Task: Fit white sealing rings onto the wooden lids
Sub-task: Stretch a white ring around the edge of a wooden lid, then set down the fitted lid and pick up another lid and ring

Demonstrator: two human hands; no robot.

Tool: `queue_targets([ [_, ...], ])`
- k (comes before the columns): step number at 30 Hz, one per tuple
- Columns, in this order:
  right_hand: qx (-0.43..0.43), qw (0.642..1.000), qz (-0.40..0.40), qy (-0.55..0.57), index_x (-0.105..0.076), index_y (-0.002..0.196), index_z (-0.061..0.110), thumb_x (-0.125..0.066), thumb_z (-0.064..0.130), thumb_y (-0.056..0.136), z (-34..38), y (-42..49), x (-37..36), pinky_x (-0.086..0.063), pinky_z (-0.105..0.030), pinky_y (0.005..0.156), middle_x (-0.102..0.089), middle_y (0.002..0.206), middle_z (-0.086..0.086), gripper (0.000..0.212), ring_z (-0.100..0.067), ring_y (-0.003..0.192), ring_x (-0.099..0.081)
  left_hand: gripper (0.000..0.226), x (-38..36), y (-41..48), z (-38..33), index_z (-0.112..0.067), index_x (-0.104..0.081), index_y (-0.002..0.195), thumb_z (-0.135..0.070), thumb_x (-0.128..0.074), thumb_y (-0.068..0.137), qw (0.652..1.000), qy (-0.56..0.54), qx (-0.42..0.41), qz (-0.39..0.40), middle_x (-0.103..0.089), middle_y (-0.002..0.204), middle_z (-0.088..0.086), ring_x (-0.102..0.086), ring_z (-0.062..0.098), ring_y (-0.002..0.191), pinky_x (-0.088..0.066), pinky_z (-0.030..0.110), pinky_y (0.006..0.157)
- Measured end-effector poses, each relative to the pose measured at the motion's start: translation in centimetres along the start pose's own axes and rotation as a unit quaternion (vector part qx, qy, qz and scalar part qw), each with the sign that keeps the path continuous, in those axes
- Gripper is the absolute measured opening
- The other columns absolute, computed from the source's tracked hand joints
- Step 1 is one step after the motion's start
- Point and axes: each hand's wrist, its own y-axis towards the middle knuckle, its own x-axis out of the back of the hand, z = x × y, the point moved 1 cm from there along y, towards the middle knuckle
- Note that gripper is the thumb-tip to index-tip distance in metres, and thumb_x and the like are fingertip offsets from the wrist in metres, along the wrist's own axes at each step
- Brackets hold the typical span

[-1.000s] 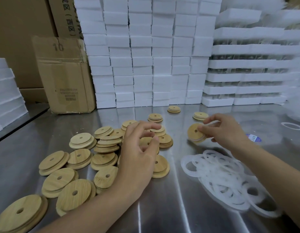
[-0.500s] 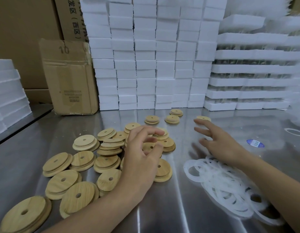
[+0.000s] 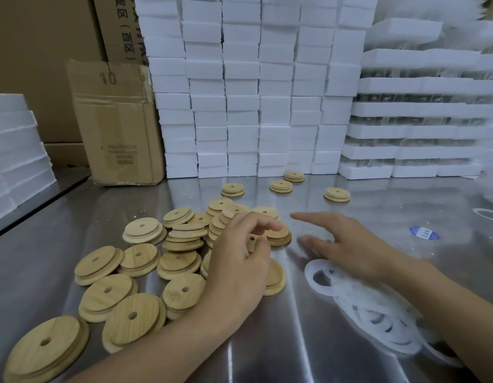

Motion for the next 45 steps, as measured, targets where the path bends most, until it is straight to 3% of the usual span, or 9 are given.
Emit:
queue_targets([
  [4, 0.040, 0.992, 0.070, -0.100, -0.043, 0.154, 0.049, -0.050, 0.058, 0.104, 1.7, -0.1, -1.3, -0.015, -0.035, 0.129, -0.021, 0.169, 0.021, 0.052, -0.004, 0.157, -0.010, 0.042, 0.0, 0.2, 0.2, -0.037, -0.073, 0.098, 0.003, -0.060, 0.095, 1.000, 0.011, 0.005, -0.015, -0.062, 0.109, -0.028, -0.060, -0.001, 0.106, -0.046, 0.020, 0.082],
  [8, 0.025, 0.998, -0.013, -0.047, -0.065, 0.104, 0.039, -0.068, 0.057, 0.091, 2.1, -0.1, -0.7, -0.030, -0.024, 0.110, -0.049, 0.148, 0.017, 0.023, -0.003, 0.141, -0.035, 0.042, 0.0, 0.2, 0.4, -0.039, -0.073, 0.097, 0.001, -0.062, 0.095, 1.000, 0.013, 0.011, -0.019, -0.061, 0.108, -0.031, -0.061, 0.001, 0.102, -0.047, 0.022, 0.078],
  [12, -0.012, 0.999, 0.009, -0.044, -0.056, 0.100, 0.042, -0.069, 0.069, 0.082, 2.0, -0.3, -0.4, -0.049, -0.027, 0.077, -0.067, 0.106, 0.014, 0.035, 0.002, 0.087, -0.058, 0.041, 0.0, 0.2, 0.4, -0.039, -0.073, 0.096, 0.001, -0.064, 0.095, 1.000, 0.020, 0.007, -0.019, -0.060, 0.110, -0.031, -0.061, 0.001, 0.109, -0.050, 0.024, 0.083],
  [19, 0.025, 0.996, -0.025, -0.076, -0.061, 0.110, 0.045, -0.068, 0.074, 0.080, 2.7, -0.5, 0.7, -0.053, -0.033, 0.090, -0.064, 0.107, 0.022, 0.043, 0.000, 0.102, -0.059, 0.036, -0.1, 0.4, 0.8, -0.041, -0.071, 0.099, -0.005, -0.065, 0.097, 0.999, 0.030, 0.003, -0.020, -0.062, 0.112, -0.027, -0.061, 0.001, 0.109, -0.053, 0.028, 0.084],
  [22, 0.102, 0.988, -0.114, -0.010, -0.062, 0.117, 0.043, -0.075, 0.066, 0.081, 3.9, -0.7, 1.1, -0.047, -0.021, 0.089, -0.063, 0.113, 0.025, 0.045, 0.000, 0.110, -0.058, 0.012, -0.2, 0.4, 0.7, -0.040, -0.069, 0.109, -0.031, -0.063, 0.103, 0.999, 0.007, 0.009, -0.043, -0.066, 0.113, -0.022, -0.062, 0.000, 0.112, -0.050, 0.027, 0.094],
  [26, 0.201, 0.959, -0.194, 0.039, -0.066, 0.122, 0.033, -0.089, 0.043, 0.081, 6.0, -1.2, 0.8, -0.045, -0.013, 0.091, -0.065, 0.119, 0.023, 0.048, -0.009, 0.117, -0.061, 0.040, -0.2, 0.2, 0.2, -0.039, -0.070, 0.112, -0.070, -0.054, 0.092, 0.999, -0.036, 0.038, -0.010, -0.075, 0.102, -0.017, -0.070, 0.003, 0.104, -0.057, 0.045, 0.095],
  [31, 0.152, 0.982, -0.069, 0.083, -0.057, 0.132, 0.045, -0.089, 0.047, 0.079, 5.7, -1.1, 1.3, -0.047, -0.015, 0.094, -0.063, 0.126, 0.026, 0.062, -0.003, 0.123, -0.059, 0.030, -0.1, 0.2, -0.2, -0.024, -0.074, 0.095, -0.051, -0.060, 0.098, 0.998, -0.058, 0.018, -0.022, -0.076, 0.086, -0.001, -0.073, 0.023, 0.086, -0.058, 0.058, 0.084],
  [37, -0.015, 0.993, 0.106, -0.052, -0.071, 0.102, 0.047, -0.079, 0.057, 0.084, 1.9, -0.5, 3.1, -0.053, -0.032, 0.100, -0.065, 0.112, 0.027, 0.022, 0.011, 0.110, -0.057, 0.029, 0.0, 0.2, -0.1, -0.012, -0.070, 0.095, -0.037, -0.061, 0.107, 0.995, -0.096, 0.015, -0.030, -0.070, 0.087, 0.019, -0.065, 0.040, 0.084, -0.054, 0.055, 0.076],
  [45, -0.019, 0.986, 0.164, -0.009, -0.077, 0.089, 0.035, -0.079, 0.041, 0.088, 1.6, -0.3, 2.6, -0.048, -0.035, 0.107, -0.067, 0.119, 0.026, 0.006, 0.006, 0.117, -0.061, 0.023, -0.1, 0.1, -0.1, -0.022, -0.072, 0.101, -0.042, -0.062, 0.104, 0.992, -0.124, 0.011, -0.032, -0.072, 0.082, 0.009, -0.070, 0.015, 0.074, -0.058, 0.053, 0.071],
])
